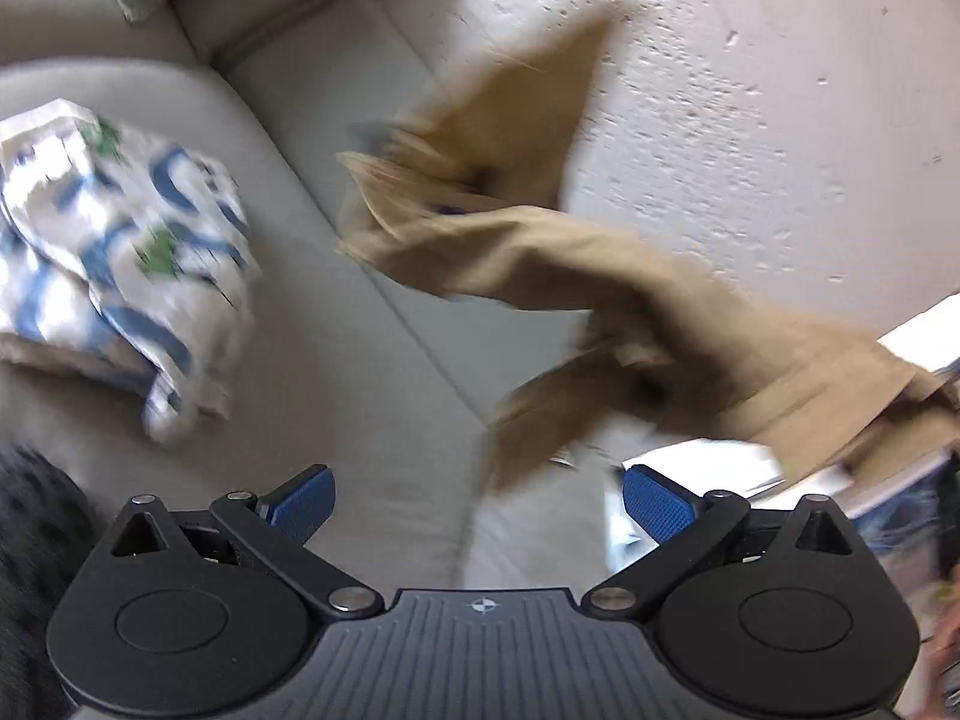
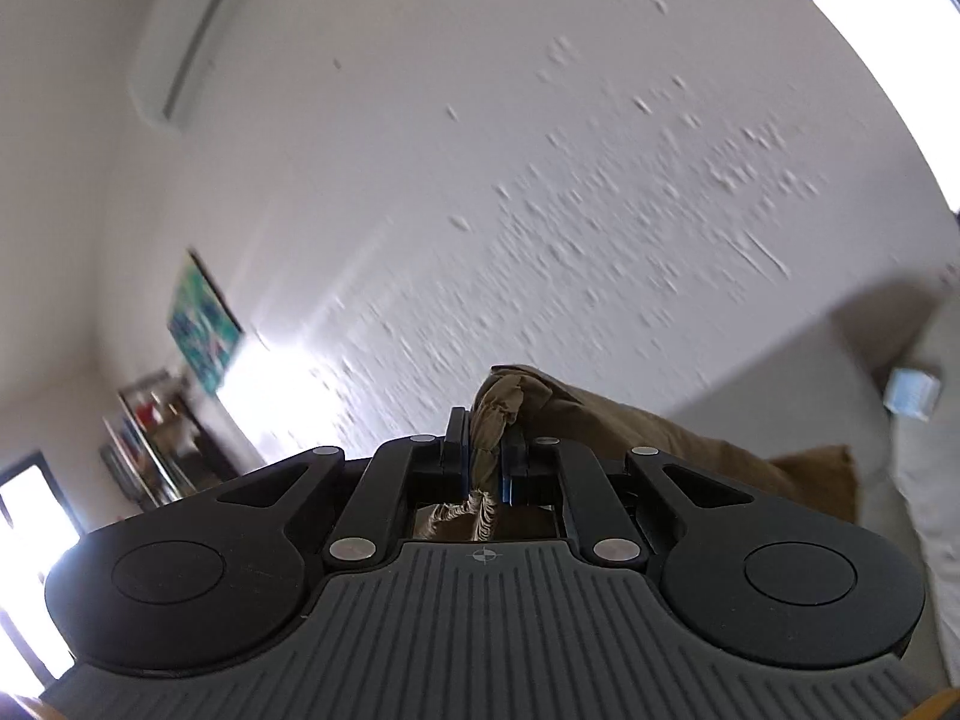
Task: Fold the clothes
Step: 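Grasp the pants cuff with the right gripper and lift the pants up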
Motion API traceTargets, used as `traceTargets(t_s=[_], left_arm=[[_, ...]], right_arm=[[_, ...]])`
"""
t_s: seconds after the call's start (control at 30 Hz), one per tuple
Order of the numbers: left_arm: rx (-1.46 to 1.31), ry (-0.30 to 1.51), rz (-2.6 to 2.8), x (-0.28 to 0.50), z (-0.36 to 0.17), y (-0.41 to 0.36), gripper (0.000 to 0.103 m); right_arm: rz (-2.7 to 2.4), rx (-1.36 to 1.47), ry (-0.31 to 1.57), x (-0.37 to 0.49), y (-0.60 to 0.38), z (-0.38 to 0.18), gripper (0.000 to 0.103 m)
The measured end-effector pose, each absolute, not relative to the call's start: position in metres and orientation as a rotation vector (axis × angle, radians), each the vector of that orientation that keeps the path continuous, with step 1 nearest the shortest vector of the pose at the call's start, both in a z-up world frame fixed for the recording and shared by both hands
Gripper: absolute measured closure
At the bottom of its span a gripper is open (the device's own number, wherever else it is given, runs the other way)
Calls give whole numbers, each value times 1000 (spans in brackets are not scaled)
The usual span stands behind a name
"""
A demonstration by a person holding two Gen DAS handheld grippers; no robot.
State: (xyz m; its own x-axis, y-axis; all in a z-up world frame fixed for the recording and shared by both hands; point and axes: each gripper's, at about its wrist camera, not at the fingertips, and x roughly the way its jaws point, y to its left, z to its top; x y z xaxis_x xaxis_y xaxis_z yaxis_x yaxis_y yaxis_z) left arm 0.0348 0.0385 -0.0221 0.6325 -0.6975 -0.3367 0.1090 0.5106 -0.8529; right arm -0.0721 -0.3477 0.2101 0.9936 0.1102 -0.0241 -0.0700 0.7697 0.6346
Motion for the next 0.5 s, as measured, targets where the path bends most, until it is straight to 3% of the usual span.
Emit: traceTargets(t_s=[0.33, 0.5], left_arm=[[-1013, 1060, -549, 2, -100, 8, 1], [-1074, 1007, -668, 2, -100, -20, 1]], right_arm=[[-50, 772, 439, -69, -354, 59, 94], [-25, 865, 402, -60, -361, 67, 93]])
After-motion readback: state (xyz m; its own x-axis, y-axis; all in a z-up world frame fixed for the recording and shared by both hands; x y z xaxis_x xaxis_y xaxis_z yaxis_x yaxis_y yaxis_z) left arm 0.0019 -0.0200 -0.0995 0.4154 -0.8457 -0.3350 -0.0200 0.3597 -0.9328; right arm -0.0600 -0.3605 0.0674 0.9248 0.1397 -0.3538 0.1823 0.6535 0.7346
